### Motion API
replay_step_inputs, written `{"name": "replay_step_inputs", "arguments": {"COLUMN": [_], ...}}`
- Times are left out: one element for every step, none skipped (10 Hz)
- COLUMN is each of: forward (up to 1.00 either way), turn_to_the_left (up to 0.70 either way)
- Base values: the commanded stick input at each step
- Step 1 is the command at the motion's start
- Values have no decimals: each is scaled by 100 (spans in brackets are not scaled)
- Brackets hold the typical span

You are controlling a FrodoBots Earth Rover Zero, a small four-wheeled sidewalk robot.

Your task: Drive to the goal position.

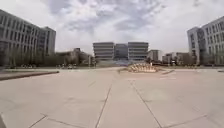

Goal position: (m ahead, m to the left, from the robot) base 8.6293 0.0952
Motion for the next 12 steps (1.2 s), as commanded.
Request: {"name": "replay_step_inputs", "arguments": {"forward": [70,70,70,70,70,70,70,70,70,70,70,70], "turn_to_the_left": [0,0,0,0,0,0,0,0,0,0,0,0]}}
